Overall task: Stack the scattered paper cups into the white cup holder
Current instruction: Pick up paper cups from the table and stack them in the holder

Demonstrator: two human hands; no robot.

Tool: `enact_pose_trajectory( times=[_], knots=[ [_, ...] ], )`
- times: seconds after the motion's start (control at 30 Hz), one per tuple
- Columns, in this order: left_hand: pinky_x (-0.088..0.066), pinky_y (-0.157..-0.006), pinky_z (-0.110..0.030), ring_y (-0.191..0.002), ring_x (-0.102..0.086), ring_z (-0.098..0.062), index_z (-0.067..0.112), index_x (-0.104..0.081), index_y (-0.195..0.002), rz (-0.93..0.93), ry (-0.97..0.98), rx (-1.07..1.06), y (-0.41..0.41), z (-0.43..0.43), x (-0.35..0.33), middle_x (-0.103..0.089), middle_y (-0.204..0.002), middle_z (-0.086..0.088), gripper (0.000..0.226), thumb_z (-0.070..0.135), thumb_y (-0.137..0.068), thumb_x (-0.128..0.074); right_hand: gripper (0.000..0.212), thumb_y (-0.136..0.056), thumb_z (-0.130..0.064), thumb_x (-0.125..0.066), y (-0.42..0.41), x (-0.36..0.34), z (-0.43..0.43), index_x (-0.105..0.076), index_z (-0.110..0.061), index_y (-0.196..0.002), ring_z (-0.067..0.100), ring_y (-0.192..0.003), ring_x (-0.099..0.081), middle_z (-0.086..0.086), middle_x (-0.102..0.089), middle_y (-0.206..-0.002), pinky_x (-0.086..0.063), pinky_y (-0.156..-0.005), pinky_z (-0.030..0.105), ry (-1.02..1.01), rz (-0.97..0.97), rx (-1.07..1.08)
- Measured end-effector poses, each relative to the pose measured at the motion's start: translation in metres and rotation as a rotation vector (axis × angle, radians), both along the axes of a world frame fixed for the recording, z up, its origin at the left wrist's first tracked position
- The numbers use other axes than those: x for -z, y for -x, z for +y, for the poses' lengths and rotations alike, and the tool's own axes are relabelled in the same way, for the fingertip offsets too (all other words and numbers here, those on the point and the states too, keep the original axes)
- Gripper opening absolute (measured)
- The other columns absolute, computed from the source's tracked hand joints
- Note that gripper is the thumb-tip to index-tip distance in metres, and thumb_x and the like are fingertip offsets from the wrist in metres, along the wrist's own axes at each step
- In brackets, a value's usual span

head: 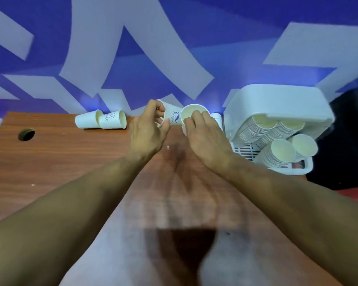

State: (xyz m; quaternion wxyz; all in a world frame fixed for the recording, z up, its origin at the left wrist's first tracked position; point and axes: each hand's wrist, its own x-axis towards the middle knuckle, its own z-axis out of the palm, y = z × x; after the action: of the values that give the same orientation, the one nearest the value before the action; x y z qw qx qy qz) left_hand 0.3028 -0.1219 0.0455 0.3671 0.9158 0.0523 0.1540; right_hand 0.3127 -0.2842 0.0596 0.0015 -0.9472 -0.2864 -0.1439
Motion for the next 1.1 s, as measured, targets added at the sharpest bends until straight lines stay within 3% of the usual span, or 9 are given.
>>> enact_pose_trajectory(
  times=[0.07, 0.13, 0.2, 0.27, 0.33, 0.5, 0.83, 0.97, 1.1],
  knots=[
    [-0.032, -0.077, -0.003, -0.072, -0.059, -0.009, 0.021, -0.054, -0.102, -0.026, -0.008, 0.029, 0.009, -0.022, -0.019, -0.064, -0.084, 0.010, 0.022, 0.025, -0.085, -0.068, 0.014, -0.084, -0.004, -0.044, 0.011, -0.017, -0.028, -0.057, -0.007, -0.088, 0.033, -0.078, -0.051, 0.014, -0.054, -0.086, -0.041, -0.064, 0.043, -0.055, -0.011, 0.025],
    [-0.051, -0.079, -0.029, -0.076, -0.063, -0.011, 0.023, -0.059, -0.098, -0.076, -0.009, 0.072, 0.016, -0.048, -0.035, -0.067, -0.083, 0.011, 0.017, 0.026, -0.084, -0.069, 0.025, -0.084, -0.008, -0.032, 0.021, -0.035, -0.060, -0.056, -0.007, -0.089, 0.034, -0.080, -0.050, 0.014, -0.054, -0.088, -0.043, -0.066, 0.044, -0.132, -0.018, 0.046],
    [-0.053, -0.072, -0.037, -0.077, -0.064, -0.011, 0.026, -0.062, -0.094, -0.128, -0.025, 0.129, 0.020, -0.079, -0.049, -0.067, -0.082, 0.012, 0.011, 0.030, -0.085, -0.067, 0.031, -0.083, -0.010, -0.026, 0.030, -0.052, -0.094, -0.057, -0.006, -0.088, 0.034, -0.079, -0.050, 0.015, -0.054, -0.088, -0.044, -0.066, 0.043, -0.185, -0.044, 0.057],
    [-0.051, -0.068, -0.034, -0.074, -0.063, -0.010, 0.027, -0.063, -0.092, -0.168, -0.065, 0.188, 0.023, -0.113, -0.060, -0.066, -0.079, 0.013, 0.011, 0.037, -0.088, -0.064, 0.029, -0.080, -0.009, -0.030, 0.038, -0.064, -0.131, -0.058, -0.005, -0.088, 0.034, -0.077, -0.051, 0.015, -0.055, -0.086, -0.039, -0.065, 0.039, -0.200, -0.083, 0.096],
    [-0.048, -0.065, -0.030, -0.072, -0.063, -0.011, 0.026, -0.064, -0.091, -0.209, -0.124, 0.242, 0.026, -0.148, -0.068, -0.066, -0.077, 0.012, 0.013, 0.040, -0.090, -0.063, 0.027, -0.074, -0.008, -0.035, 0.045, -0.073, -0.168, -0.058, -0.006, -0.088, 0.032, -0.077, -0.052, 0.013, -0.055, -0.086, -0.022, -0.064, 0.030, -0.194, -0.110, 0.172],
    [-0.049, -0.058, -0.035, -0.074, -0.066, -0.023, 0.024, -0.066, -0.095, -0.257, -0.305, 0.360, 0.032, -0.226, -0.069, -0.070, -0.080, 0.008, 0.016, 0.036, -0.087, -0.057, 0.027, -0.071, 0.005, -0.060, 0.055, -0.069, -0.260, -0.058, -0.004, -0.097, 0.034, -0.080, -0.051, 0.013, -0.054, -0.092, -0.044, -0.062, 0.039, -0.246, -0.037, 0.288],
    [-0.047, -0.053, -0.035, -0.072, -0.060, -0.027, 0.025, -0.061, -0.093, -0.117, -0.537, 0.516, 0.017, -0.308, -0.045, -0.064, -0.072, 0.001, 0.008, 0.027, -0.087, -0.057, 0.024, -0.072, 0.001, -0.067, 0.031, -0.031, -0.334, -0.061, -0.006, -0.094, 0.034, -0.077, -0.054, 0.011, -0.056, -0.085, -0.047, -0.063, 0.039, -0.222, 0.030, 0.266],
    [-0.032, -0.047, -0.028, -0.063, -0.055, -0.028, 0.021, -0.061, -0.085, -0.100, -0.664, 0.564, 0.011, -0.315, -0.033, -0.058, -0.064, 0.001, 0.005, 0.020, -0.081, -0.058, 0.011, -0.083, -0.007, -0.055, 0.017, -0.010, -0.341, -0.061, -0.006, -0.092, 0.032, -0.074, -0.052, 0.010, -0.056, -0.084, -0.045, -0.062, 0.039, -0.211, 0.077, 0.200],
    [-0.025, -0.048, -0.027, -0.058, -0.054, -0.028, 0.021, -0.061, -0.079, -0.032, -0.791, 0.623, 0.008, -0.319, -0.020, -0.057, -0.061, 0.001, 0.006, 0.018, -0.077, -0.066, 0.021, -0.070, 0.000, -0.068, 0.007, 0.013, -0.343, -0.063, -0.005, -0.089, 0.032, -0.071, -0.051, 0.010, -0.055, -0.082, -0.046, -0.061, 0.040, -0.198, 0.142, 0.180]
  ],
)
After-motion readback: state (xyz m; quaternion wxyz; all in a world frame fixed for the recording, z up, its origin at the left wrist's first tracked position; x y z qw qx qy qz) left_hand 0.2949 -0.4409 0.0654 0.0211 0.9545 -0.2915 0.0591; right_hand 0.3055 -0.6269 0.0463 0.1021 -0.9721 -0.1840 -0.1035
